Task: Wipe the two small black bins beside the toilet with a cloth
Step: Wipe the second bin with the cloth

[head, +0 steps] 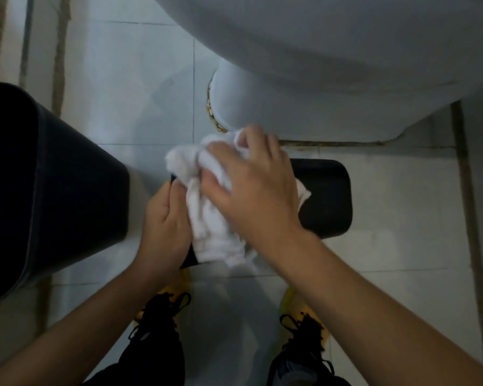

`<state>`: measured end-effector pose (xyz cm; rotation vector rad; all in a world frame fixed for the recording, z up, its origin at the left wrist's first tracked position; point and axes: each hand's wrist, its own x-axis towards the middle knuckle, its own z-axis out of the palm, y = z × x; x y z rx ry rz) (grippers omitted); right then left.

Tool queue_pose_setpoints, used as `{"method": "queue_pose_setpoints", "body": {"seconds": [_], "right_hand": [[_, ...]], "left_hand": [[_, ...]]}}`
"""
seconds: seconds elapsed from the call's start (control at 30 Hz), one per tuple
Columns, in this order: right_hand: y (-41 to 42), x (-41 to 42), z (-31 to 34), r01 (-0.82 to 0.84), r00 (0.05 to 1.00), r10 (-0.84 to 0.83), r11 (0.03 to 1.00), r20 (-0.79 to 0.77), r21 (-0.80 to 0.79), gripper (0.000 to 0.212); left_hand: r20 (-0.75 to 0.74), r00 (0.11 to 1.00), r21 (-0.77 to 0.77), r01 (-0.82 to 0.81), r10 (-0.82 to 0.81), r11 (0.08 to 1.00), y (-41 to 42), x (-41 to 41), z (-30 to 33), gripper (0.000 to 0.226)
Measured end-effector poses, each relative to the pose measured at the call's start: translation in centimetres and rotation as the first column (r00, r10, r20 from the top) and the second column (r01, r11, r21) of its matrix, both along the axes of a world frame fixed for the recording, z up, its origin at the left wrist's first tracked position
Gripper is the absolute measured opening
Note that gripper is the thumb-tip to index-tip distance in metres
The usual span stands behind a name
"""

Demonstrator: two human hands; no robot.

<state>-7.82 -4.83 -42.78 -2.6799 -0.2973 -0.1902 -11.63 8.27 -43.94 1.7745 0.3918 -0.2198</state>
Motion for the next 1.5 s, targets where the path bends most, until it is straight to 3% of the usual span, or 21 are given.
{"method": "queue_pose_setpoints", "body": {"seconds": [0.13, 0.3, 0.43, 0.53, 0.67, 0.8, 0.9, 1.03, 1.17, 1.23, 1.4, 1.5], "right_hand": [[-1.2, 2.4, -0.5, 0.142, 0.986, -0.14, 0.99, -0.089, 0.02, 0.032], [-5.9, -3.7, -1.4, -0.052, 0.993, 0.046, 0.997, 0.108, 0.05, 0.032], [-11.6, -6.4, -3.4, -0.071, 0.983, 0.077, 0.997, 0.166, -0.042, 0.027], [-9.7, -6.4, -3.3, -0.039, 0.983, 0.038, 0.999, 0.182, 0.004, 0.026], [-2.6, -6.7, -3.1, -0.165, 0.962, 0.142, 0.983, 0.234, 0.08, 0.034], [-3.1, -6.6, -3.2, -0.227, 0.951, 0.202, 0.97, 0.234, 0.084, 0.032], [-7.8, -6.9, -3.1, -0.068, 0.974, 0.061, 0.997, 0.217, 0.025, 0.029], [-12.1, -7.3, -2.5, 0.226, 0.963, -0.223, 0.974, 0.152, 0.0, 0.03], [-10.2, -7.2, -1.9, 0.277, 0.956, -0.278, 0.961, 0.097, 0.019, 0.031], [-7.5, -6.4, -1.2, 0.233, 0.969, -0.236, 0.971, 0.074, 0.055, 0.031], [-2.7, -5.0, -0.4, -0.085, 0.991, 0.079, 0.995, 0.108, 0.049, 0.03], [-5.2, -7.2, -0.9, -0.117, 0.983, 0.102, 0.989, 0.151, 0.095, 0.028]], "left_hand": [[-0.061, 0.997, -0.002, -0.05, 0.05, 0.999, -0.4, 1.3, 0.2, 0.043], [-0.116, 0.993, -0.003, -0.027, 0.026, 1.0, -0.5, 2.4, 0.6, 0.043], [-0.119, 0.993, 0.0, -0.002, 0.002, 1.0, -0.7, 2.8, 0.9, 0.039], [-0.116, 0.993, 0.014, 0.011, -0.01, 1.0, -0.8, 2.8, 0.5, 0.042], [-0.054, 0.998, 0.043, 0.044, -0.042, 0.998, -0.2, 2.4, 0.4, 0.04], [-0.066, 0.998, -0.025, 0.019, -0.02, 1.0, 0.3, 2.0, 0.0, 0.038], [-0.151, 0.988, -0.041, -0.009, 0.003, 0.999, -0.3, 1.4, 0.5, 0.041], [-0.082, 0.997, 0.005, 0.019, -0.018, 1.0, -0.5, -0.1, 0.8, 0.04], [-0.046, 0.999, 0.021, -0.005, 0.006, 1.0, -0.8, -0.9, 0.5, 0.039], [-0.023, 1.0, 0.05, -0.007, 0.008, 0.999, -0.6, -1.1, 0.2, 0.039], [0.023, 0.999, 0.018, 0.031, -0.031, 0.999, -0.1, -3.2, -0.3, 0.031], [0.011, 0.994, 0.148, 0.106, -0.109, 0.983, 0.7, -5.2, -0.5, 0.043]]}}
